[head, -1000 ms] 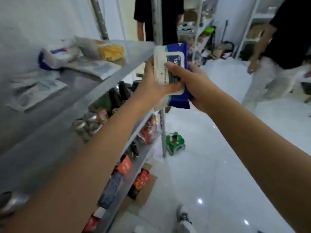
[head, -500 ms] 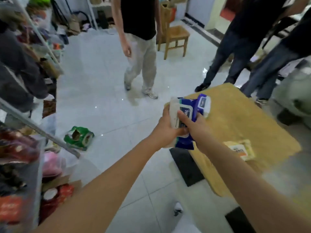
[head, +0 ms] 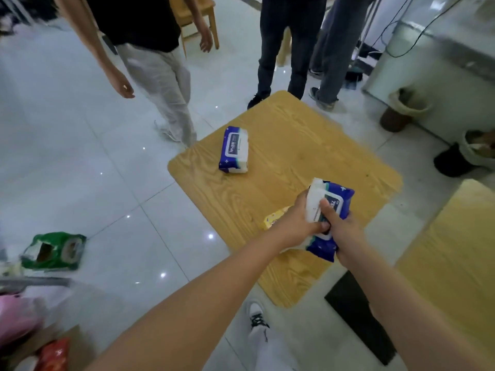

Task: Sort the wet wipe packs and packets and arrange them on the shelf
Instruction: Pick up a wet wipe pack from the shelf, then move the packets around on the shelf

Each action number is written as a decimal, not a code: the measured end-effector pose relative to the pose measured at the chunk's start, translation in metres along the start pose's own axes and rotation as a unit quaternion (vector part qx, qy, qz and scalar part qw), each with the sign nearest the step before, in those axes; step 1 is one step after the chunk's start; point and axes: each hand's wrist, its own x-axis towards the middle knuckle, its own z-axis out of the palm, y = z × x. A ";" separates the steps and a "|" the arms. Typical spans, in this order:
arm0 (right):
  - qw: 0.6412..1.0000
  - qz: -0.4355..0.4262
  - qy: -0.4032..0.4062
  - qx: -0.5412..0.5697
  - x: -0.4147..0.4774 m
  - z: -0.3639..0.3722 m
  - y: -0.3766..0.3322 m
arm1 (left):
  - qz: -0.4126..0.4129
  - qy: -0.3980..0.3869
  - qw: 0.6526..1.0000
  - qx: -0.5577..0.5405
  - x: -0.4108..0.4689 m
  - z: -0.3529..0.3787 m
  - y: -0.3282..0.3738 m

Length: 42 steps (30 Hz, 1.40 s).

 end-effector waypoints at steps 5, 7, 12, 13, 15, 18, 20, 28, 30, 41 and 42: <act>0.999 -0.017 -0.011 0.049 0.044 0.017 -0.026 | 0.018 0.073 0.996 0.039 0.052 -0.018 0.012; 0.999 -0.001 -0.007 0.053 0.065 0.033 -0.032 | 0.020 0.105 0.991 0.074 0.072 -0.036 0.012; 0.984 0.026 -0.044 -0.171 0.112 0.056 -0.017 | -0.054 0.053 0.954 0.289 0.123 -0.068 -0.026; 0.974 0.029 -0.056 -0.218 0.117 0.059 -0.013 | -0.078 0.033 0.947 0.310 0.128 -0.069 -0.038; 0.954 0.022 -0.056 -0.294 0.124 0.064 -0.004 | -0.089 0.025 0.943 0.319 0.130 -0.070 -0.051; 0.932 -0.020 0.010 -0.363 0.118 0.072 -0.006 | -0.071 0.020 0.961 0.268 0.122 -0.076 -0.052; 0.930 -0.069 0.021 -0.361 0.110 0.084 -0.015 | -0.067 0.031 0.965 0.253 0.105 -0.088 -0.042; 0.947 -0.171 -0.204 -0.178 0.018 0.225 -0.077 | 0.028 0.335 0.937 -0.100 -0.046 -0.198 0.018; 0.936 -0.169 -0.268 -0.155 -0.017 0.264 -0.084 | 0.049 0.394 0.908 -0.134 -0.096 -0.224 0.022; 0.789 -0.181 -0.568 -0.149 -0.304 0.444 -0.062 | 0.106 0.646 0.737 -0.169 -0.429 -0.314 0.004; 0.770 -0.182 -0.593 -0.150 -0.336 0.460 -0.056 | 0.112 0.665 0.721 -0.159 -0.466 -0.319 0.002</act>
